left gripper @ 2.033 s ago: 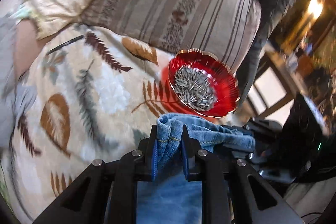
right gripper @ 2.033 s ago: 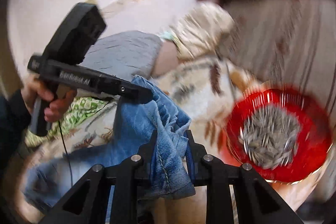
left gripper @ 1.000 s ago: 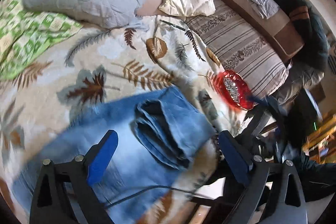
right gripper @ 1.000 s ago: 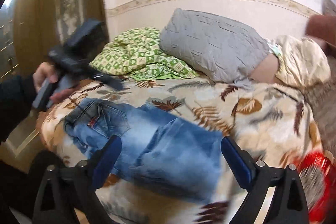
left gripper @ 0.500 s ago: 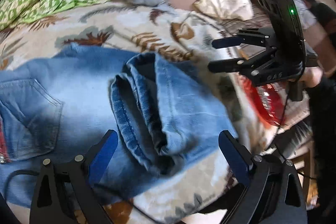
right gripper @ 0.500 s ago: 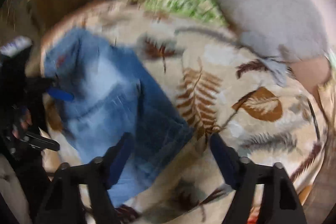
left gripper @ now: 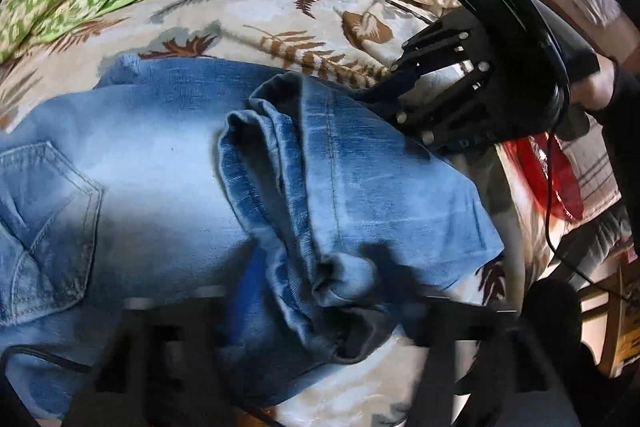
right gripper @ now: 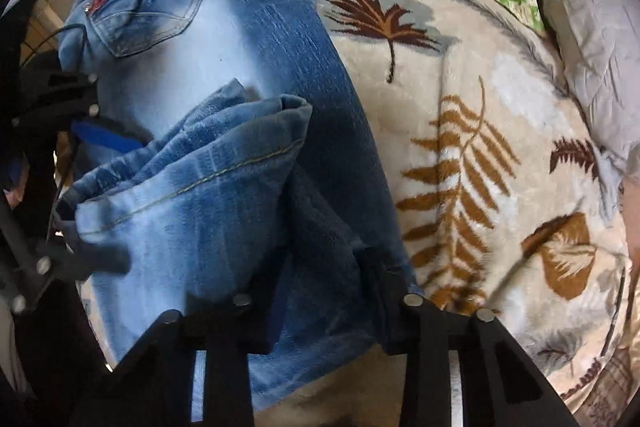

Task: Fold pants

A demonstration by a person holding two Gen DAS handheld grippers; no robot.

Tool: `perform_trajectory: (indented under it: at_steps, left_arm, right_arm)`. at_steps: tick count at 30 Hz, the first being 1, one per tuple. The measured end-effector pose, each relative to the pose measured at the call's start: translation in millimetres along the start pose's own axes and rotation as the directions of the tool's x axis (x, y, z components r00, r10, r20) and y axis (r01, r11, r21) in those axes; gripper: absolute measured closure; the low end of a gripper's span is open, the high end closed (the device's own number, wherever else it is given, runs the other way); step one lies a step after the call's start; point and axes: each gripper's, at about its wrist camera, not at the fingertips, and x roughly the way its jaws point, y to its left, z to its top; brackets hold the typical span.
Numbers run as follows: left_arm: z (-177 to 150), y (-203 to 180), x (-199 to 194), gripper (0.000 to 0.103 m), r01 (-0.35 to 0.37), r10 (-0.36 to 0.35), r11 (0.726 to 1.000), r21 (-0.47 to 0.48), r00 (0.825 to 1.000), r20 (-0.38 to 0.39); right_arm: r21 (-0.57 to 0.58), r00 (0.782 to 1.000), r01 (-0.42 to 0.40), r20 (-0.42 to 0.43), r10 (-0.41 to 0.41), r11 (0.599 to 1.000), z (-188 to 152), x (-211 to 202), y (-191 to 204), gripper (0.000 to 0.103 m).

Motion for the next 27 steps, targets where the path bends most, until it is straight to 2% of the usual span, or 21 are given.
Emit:
perform_trajectory:
  at_steps: [1, 2, 5, 7, 9, 11, 13, 15, 16, 17, 18, 19, 20, 21, 22, 25, 27]
  left_arm:
    - [1, -1, -2, 0.072, -0.005, 0.005, 1.0, 0.008, 1.0, -0.001]
    - [3, -2, -3, 0.076, -0.009, 0.009, 1.0, 0.03, 1.0, 0.001]
    - [9, -9, -18, 0.08, -0.002, -0.002, 0.996, 0.089, 0.999, 0.047]
    - [13, -6, -28, 0.081, 0.004, -0.011, 0.996, 0.086, 0.997, 0.082]
    - [12, 0, -26, 0.082, 0.009, -0.012, 0.999, 0.052, 0.999, 0.051]
    - [7, 6, -14, 0.083, 0.026, -0.026, 0.999, 0.018, 1.0, -0.018]
    - [-2, 9, -5, 0.082, 0.018, -0.018, 1.0, 0.002, 0.999, -0.046]
    - [-5, 13, -3, 0.08, 0.021, -0.023, 0.999, -0.031, 0.999, -0.039]
    - [-5, 15, -3, 0.078, 0.02, -0.022, 0.999, -0.037, 0.999, -0.04]
    - [-4, 16, -3, 0.077, 0.023, -0.025, 0.999, -0.037, 0.999, -0.039]
    - [-4, 16, -4, 0.069, 0.019, -0.021, 0.999, -0.036, 0.999, -0.034]
    - [-3, 17, -7, 0.052, 0.008, -0.009, 0.999, -0.032, 1.0, -0.025]
    - [-3, 17, -11, 0.039, -0.013, 0.012, 1.0, -0.026, 1.0, -0.013]
    - [-2, 16, -15, 0.019, -0.026, 0.026, 0.999, -0.028, 1.0, 0.0]
    - [-2, 16, -25, 0.015, -0.034, 0.035, 0.999, -0.035, 0.999, 0.037]
    - [-2, 18, -58, 0.015, -0.043, 0.048, 0.998, -0.041, 0.991, 0.121]
    - [-5, 23, -90, 0.015, -0.072, 0.079, 0.996, -0.044, 0.979, 0.189]
  right_arm:
    - [0.014, 1.0, 0.001, 0.0, -0.001, 1.0, -1, -1, -1, 0.085]
    - [0.03, 1.0, 0.016, 0.005, -0.016, 0.999, -3, -5, -2, 0.089]
    - [0.071, 0.995, 0.082, 0.046, -0.086, 0.994, -11, -20, -3, 0.093]
    - [0.124, 0.988, 0.124, 0.081, -0.134, 0.985, -18, -32, -10, 0.094]
    - [0.212, 0.982, 0.135, 0.104, -0.16, 0.968, -28, -40, -21, 0.094]
    - [0.267, 0.982, 0.128, 0.098, -0.16, 0.955, -34, -36, -28, 0.094]
    - [0.28, 0.985, 0.13, 0.075, -0.157, 0.951, -34, -22, -27, 0.094]
    - [0.262, 0.985, 0.143, 0.059, -0.163, 0.955, -26, -7, -22, 0.091]
    - [0.255, 0.984, 0.152, 0.055, -0.172, 0.955, -24, -2, -20, 0.086]
    - [0.25, 0.98, 0.169, 0.057, -0.188, 0.953, -23, -3, -20, 0.076]
    - [0.253, 0.976, 0.191, 0.054, -0.211, 0.948, -23, -7, -20, 0.066]
    - [0.261, 0.972, 0.208, 0.052, -0.229, 0.943, -24, -12, -21, 0.041]
    - [0.277, 0.969, 0.216, 0.058, -0.24, 0.937, -25, -18, -24, 0.025]
    - [0.301, 0.966, 0.208, 0.089, -0.245, 0.931, -30, -29, -22, 0.025]
    - [0.32, 0.963, 0.194, 0.118, -0.242, 0.928, -34, -40, -23, 0.025]
    - [0.389, 0.95, 0.154, 0.194, -0.244, 0.908, -41, -72, -26, 0.025]
    - [0.411, 0.938, 0.135, 0.239, -0.25, 0.901, -44, -93, -24, 0.025]
